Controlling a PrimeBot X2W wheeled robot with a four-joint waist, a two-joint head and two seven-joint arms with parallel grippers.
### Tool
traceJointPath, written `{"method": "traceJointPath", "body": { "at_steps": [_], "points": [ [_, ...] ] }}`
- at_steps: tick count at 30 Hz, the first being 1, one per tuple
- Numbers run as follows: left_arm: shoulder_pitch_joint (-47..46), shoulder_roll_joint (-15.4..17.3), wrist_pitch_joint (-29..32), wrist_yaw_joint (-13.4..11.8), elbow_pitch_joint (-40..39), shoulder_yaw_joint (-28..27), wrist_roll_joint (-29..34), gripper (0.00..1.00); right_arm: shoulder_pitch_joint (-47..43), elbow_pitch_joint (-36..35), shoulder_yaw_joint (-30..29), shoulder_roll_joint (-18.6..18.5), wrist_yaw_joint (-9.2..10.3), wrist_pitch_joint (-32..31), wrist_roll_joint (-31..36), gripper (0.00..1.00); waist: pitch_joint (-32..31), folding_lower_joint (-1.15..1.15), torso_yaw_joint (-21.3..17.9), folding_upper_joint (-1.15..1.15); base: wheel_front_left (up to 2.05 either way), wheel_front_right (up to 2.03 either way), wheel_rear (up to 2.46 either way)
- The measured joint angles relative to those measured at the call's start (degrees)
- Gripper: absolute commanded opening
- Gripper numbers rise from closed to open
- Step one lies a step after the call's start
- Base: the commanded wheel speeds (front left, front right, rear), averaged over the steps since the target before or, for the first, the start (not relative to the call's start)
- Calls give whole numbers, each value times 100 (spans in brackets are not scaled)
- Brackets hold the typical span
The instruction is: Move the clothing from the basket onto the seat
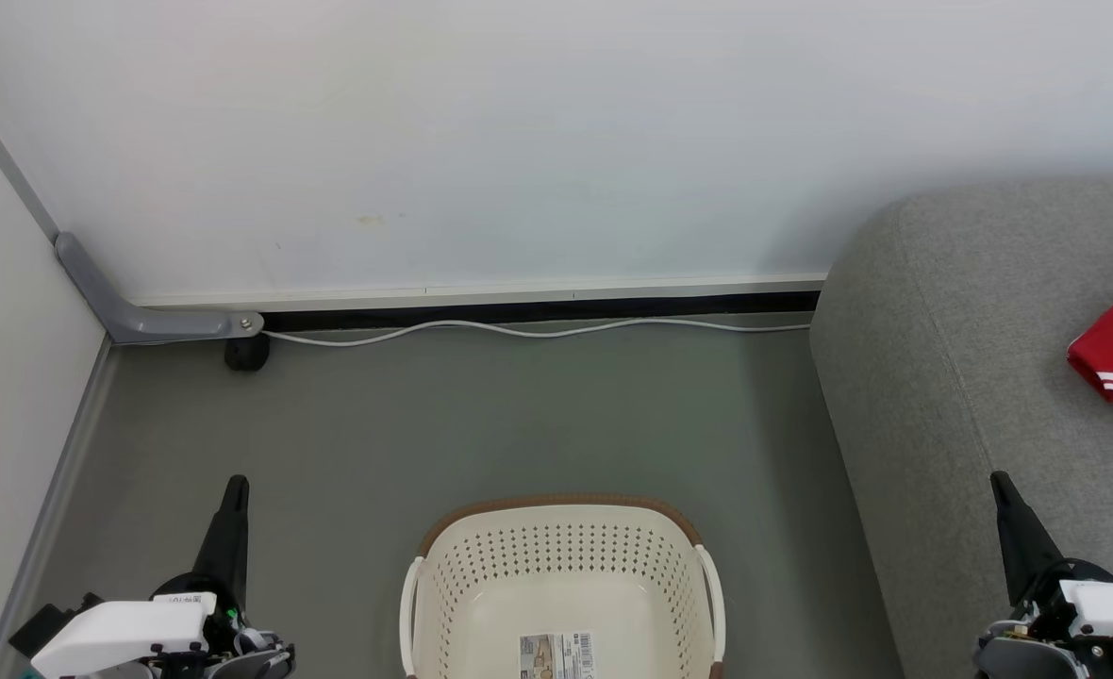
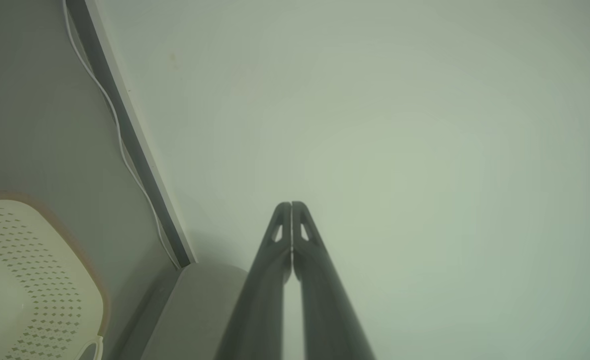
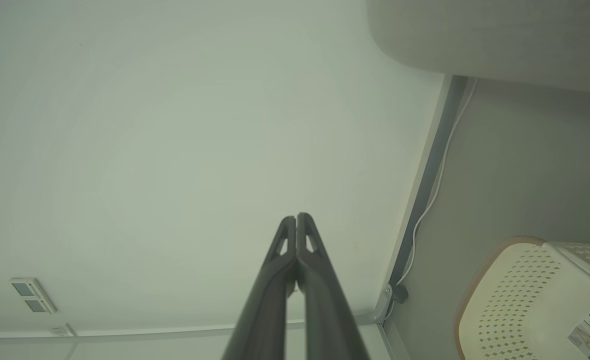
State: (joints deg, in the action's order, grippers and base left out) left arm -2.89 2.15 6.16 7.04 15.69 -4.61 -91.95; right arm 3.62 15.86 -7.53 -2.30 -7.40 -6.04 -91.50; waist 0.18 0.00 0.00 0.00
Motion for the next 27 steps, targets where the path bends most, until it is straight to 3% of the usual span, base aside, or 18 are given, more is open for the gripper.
{"method": "traceJointPath", "body": {
  "at_steps": [27],
  "points": [
    [0, 0, 13, 0, 0, -1, -1, 0, 0, -1, 0, 0, 0, 0, 0, 0, 0, 0, 0, 0, 0, 0, 0]
  ]
}}
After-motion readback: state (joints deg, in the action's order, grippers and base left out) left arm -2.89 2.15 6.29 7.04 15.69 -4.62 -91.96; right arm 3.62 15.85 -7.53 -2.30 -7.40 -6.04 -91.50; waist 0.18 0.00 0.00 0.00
